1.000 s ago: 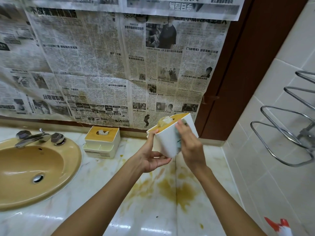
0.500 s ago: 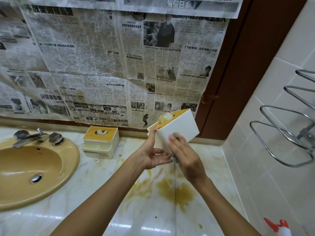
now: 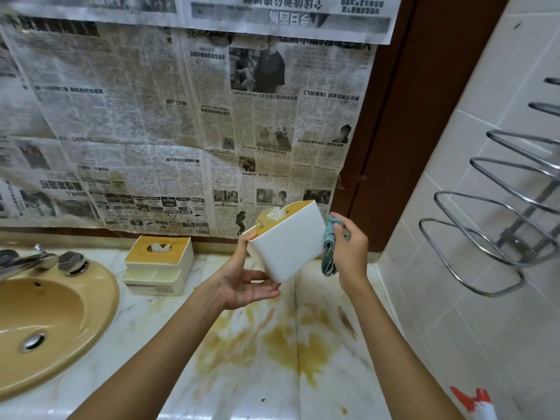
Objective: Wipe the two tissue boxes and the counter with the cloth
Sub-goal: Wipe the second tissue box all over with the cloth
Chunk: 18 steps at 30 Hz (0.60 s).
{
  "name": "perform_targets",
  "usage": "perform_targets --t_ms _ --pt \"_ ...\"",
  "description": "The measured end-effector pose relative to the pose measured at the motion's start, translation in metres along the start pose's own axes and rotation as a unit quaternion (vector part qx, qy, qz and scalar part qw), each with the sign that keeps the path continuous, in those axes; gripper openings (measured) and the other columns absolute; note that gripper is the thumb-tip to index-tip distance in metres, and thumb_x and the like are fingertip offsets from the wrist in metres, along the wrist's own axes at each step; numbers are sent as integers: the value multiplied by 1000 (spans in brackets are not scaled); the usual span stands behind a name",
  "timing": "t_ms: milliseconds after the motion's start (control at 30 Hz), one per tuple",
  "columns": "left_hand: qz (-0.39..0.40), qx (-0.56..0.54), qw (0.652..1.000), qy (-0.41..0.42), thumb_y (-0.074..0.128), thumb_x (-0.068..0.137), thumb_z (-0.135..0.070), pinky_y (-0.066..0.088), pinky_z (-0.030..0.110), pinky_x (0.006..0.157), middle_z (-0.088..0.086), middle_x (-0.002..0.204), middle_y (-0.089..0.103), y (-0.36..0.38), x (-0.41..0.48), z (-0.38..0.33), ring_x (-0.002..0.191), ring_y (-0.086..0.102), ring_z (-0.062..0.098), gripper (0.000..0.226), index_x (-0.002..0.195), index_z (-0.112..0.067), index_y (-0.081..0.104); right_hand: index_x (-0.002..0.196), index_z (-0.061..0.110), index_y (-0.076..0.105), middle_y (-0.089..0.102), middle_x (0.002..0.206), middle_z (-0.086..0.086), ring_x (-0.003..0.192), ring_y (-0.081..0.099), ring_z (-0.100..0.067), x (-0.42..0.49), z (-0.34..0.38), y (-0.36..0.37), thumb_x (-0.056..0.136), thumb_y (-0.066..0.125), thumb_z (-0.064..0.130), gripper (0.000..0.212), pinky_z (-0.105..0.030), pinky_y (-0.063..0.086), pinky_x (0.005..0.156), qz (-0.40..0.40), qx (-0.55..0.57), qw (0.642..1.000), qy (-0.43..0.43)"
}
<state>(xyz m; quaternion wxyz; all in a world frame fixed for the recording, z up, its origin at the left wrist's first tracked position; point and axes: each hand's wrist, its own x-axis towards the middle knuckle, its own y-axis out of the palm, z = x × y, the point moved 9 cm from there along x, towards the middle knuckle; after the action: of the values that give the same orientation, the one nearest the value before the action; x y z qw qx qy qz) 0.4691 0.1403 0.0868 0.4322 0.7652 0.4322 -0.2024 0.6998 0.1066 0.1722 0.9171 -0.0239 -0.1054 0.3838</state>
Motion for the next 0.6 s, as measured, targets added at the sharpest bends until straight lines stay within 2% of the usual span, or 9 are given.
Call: perform_targets --t_ms 67,100,200,267,367,433,500,567,600 --pt "-9 5 1000 3 81 51 -75 64 54 77 21 91 68 -6 2 0 79 74 35 122 128 16 55 109 25 73 73 113 -5 102 70 -21 -6 -16 5 103 49 13 27 -36 58 87 15 77 993 85" --pt "-15 8 1000 6 81 53 -74 64 53 78 21 92 67 -9 3 1 80 74 35 122 129 16 54 106 26 72 73 113 -6 99 70 -20 -11 -23 4 103 49 13 27 -34 58 85 0 74 992 106" --pt "-40 23 999 21 77 63 -74 61 51 90 22 100 65 -15 8 5 86 72 35 114 128 16 53 97 32 70 71 114 -5 97 68 -22 -35 -48 -10 99 48 16 27 -40 59 87 -113 54 976 177" --pt "-66 34 996 41 76 63 -72 60 49 89 24 110 63 -17 10 7 92 71 35 108 126 13 56 99 28 68 69 113 -11 93 67 -27 -56 -66 -7 92 54 29 16 -47 60 84 -139 117 946 268" --pt "-94 58 990 84 76 71 -66 60 47 90 20 108 66 -17 10 9 93 72 34 87 118 5 58 100 20 66 70 100 -18 84 64 -31 -84 -74 32 80 70 58 43 -38 52 73 6 232 886 400" --pt "-111 83 984 109 77 75 -65 60 47 94 17 102 70 -16 8 11 93 72 33 73 110 -2 62 109 20 68 73 94 -17 81 67 -31 -92 -68 54 74 75 66 59 -37 53 67 99 254 881 387" --pt "-119 97 980 128 82 57 -71 62 44 90 15 103 76 -14 6 14 96 75 33 85 110 -7 67 119 22 68 76 101 -16 91 72 -33 -94 -72 63 57 85 69 79 -44 59 76 133 217 898 360" --pt "-128 108 976 142 81 44 -75 63 39 82 13 104 79 -15 4 16 96 77 30 98 115 -10 70 122 22 67 77 106 -14 102 73 -34 -95 -74 67 53 89 65 84 -51 58 92 134 225 897 355" --pt "-132 114 973 151 82 45 -76 63 38 81 12 102 80 -15 2 17 94 78 28 96 115 -11 71 122 23 66 77 106 -13 103 73 -34 -96 -75 67 52 90 64 84 -54 57 94 131 227 896 358"
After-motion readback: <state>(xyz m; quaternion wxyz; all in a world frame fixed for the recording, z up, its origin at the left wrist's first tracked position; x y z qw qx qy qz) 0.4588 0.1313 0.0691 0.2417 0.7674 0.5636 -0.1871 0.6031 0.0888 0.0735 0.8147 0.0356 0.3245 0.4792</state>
